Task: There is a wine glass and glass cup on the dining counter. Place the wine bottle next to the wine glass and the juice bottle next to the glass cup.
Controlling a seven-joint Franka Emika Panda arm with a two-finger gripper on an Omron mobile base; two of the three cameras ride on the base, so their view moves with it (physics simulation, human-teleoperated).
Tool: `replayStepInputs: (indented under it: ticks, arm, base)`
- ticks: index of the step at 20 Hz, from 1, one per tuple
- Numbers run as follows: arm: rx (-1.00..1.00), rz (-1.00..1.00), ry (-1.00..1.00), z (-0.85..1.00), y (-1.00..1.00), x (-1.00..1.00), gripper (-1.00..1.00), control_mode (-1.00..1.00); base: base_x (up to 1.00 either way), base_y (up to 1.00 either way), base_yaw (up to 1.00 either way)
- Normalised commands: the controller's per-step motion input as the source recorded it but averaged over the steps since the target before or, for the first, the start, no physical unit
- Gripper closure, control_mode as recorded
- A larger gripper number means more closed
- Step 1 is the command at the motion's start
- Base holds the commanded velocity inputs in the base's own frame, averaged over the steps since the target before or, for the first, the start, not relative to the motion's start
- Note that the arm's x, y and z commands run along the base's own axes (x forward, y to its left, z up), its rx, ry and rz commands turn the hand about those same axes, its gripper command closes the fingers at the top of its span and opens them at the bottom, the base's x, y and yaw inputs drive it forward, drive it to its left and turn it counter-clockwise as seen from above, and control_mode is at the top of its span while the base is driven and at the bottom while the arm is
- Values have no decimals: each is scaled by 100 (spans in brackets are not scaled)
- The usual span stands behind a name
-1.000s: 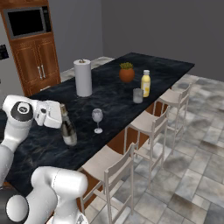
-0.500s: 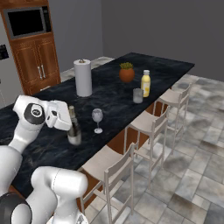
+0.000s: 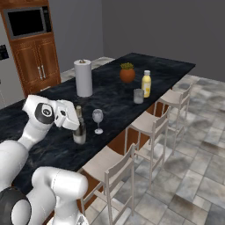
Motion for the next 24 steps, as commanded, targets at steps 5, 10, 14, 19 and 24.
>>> replayStepInputs:
  ticks: [5, 10, 14, 19, 24]
  arm:
    - [0, 0, 0, -9, 0, 14, 100, -100]
    - [0, 0, 0, -8, 0, 16, 100, -100]
    - [0, 1, 0, -9, 0, 13, 100, -100]
    - [-2, 0, 0, -5, 0, 18, 100, -100]
    - [-5, 0, 0, -7, 3, 20, 100, -100]
  base:
    - [0, 0, 0]
    - [0, 0, 0]
    - [0, 0, 0]
    - [0, 0, 0]
    - [0, 0, 0]
